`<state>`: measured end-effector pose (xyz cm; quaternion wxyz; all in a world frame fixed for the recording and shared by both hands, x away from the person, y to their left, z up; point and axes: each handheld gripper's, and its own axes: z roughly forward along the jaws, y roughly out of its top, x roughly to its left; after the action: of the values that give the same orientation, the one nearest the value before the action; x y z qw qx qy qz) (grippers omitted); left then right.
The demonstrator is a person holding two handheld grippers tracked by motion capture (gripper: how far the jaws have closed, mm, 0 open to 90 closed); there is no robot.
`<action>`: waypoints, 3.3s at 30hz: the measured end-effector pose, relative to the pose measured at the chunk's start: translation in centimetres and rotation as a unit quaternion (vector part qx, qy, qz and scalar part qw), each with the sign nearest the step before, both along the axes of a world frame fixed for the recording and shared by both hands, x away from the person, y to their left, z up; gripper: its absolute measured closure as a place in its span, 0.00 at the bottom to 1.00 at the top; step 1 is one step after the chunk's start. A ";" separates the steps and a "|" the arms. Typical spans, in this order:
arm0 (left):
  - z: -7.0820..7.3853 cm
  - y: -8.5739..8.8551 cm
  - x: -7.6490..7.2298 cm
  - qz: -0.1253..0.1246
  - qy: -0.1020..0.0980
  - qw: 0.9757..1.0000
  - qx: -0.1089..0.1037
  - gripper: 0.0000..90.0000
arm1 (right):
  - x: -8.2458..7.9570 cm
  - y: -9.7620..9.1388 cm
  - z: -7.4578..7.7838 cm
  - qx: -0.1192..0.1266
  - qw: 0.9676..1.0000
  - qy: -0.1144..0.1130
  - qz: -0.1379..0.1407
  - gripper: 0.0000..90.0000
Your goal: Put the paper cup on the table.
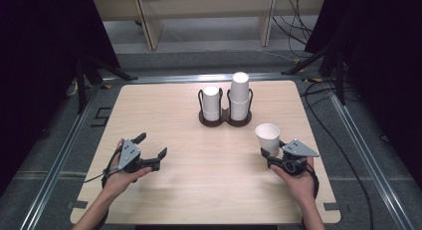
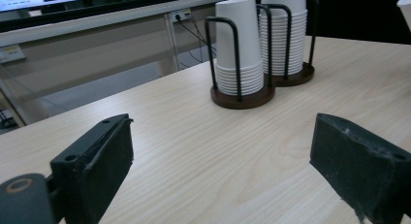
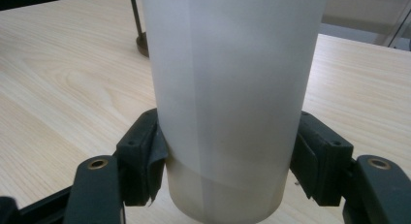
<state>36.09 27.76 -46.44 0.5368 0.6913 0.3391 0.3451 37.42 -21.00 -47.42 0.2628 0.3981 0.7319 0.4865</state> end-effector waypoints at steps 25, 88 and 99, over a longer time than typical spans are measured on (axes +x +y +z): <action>-1.9 0.5 -0.5 0.030 0.010 0.999 -0.024 0.07 | 2.3 10.6 -0.2 -0.068 0.987 0.051 0.138 0.39; -2.2 0.6 -0.7 0.030 0.011 0.999 -0.017 0.03 | 1.9 9.9 -0.5 -0.092 0.981 0.095 0.142 0.21; -2.3 0.8 -0.8 0.033 0.014 0.999 -0.022 0.02 | 0.2 7.6 -0.2 -0.082 0.983 0.085 0.141 0.22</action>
<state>35.34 28.55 -48.76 0.5352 0.6727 0.3764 0.3456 37.62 -13.39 -47.57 0.1599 0.3079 0.8378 0.4215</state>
